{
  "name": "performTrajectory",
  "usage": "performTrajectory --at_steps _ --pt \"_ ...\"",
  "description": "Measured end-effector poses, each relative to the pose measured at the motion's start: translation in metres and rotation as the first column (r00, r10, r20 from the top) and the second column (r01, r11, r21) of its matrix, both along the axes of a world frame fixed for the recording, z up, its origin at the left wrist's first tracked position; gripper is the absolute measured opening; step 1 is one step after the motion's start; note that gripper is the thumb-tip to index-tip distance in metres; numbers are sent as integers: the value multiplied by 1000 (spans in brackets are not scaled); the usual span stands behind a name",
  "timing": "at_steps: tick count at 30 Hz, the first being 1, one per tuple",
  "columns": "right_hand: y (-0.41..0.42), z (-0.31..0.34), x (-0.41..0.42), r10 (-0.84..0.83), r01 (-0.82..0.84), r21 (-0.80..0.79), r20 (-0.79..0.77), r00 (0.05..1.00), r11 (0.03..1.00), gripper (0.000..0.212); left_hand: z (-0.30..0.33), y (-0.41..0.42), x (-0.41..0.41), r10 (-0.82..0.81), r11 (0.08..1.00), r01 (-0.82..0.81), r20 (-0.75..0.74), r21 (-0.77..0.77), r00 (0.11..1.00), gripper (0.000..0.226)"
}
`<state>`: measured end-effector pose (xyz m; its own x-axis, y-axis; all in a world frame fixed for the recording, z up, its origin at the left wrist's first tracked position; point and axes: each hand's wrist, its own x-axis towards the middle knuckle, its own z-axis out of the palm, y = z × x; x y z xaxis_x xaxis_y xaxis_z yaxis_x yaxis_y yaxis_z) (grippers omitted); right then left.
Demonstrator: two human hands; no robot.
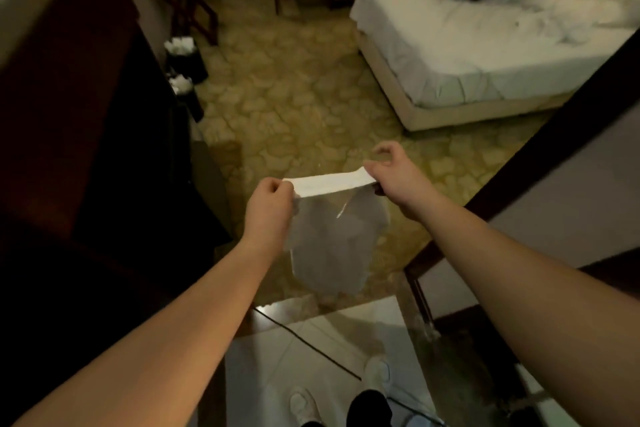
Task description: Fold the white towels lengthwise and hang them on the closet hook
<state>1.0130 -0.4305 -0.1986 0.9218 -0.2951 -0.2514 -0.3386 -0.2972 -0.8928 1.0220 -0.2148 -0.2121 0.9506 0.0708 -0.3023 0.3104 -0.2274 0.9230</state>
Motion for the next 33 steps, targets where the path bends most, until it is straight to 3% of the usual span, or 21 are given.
performTrajectory --at_steps 3,6,10,12,17,21,22,24,26,31,33 --pt "18 59 -22 158 -154 -87 40 987 984 17 49 19 -20 -22 998 13 146 66 989 15" --pt "31 113 -47 298 -289 -128 55 953 949 8 90 41 -43 -157 978 124 203 165 967 31" --pt "57 164 -79 492 -464 -394 -35 870 793 24 140 67 -84 -126 991 117 147 68 981 23" --pt "72 179 -97 568 -539 -454 -84 818 709 25 162 81 -110 -108 993 101 127 61 986 24" --pt "102 203 -170 711 -656 -429 -44 702 621 13 194 122 -205 10 1000 -10 39 8 999 28" --pt "123 215 -248 780 -708 -386 53 623 592 8 203 149 -300 43 996 -34 109 -82 993 35" --pt "130 217 -266 794 -720 -383 63 604 578 10 207 156 -325 20 999 -14 132 -49 991 42" --pt "146 222 -301 806 -732 -364 100 584 576 13 216 172 -372 -109 993 99 175 64 979 81" --pt "165 230 -332 805 -743 -322 129 579 586 19 228 188 -419 -225 969 198 206 146 952 94" --pt "218 252 -406 853 -820 -244 70 518 518 22 246 226 -530 -234 938 161 218 306 947 31" --pt "242 255 -438 861 -809 -318 56 505 495 21 250 244 -577 -147 956 72 251 285 957 18"
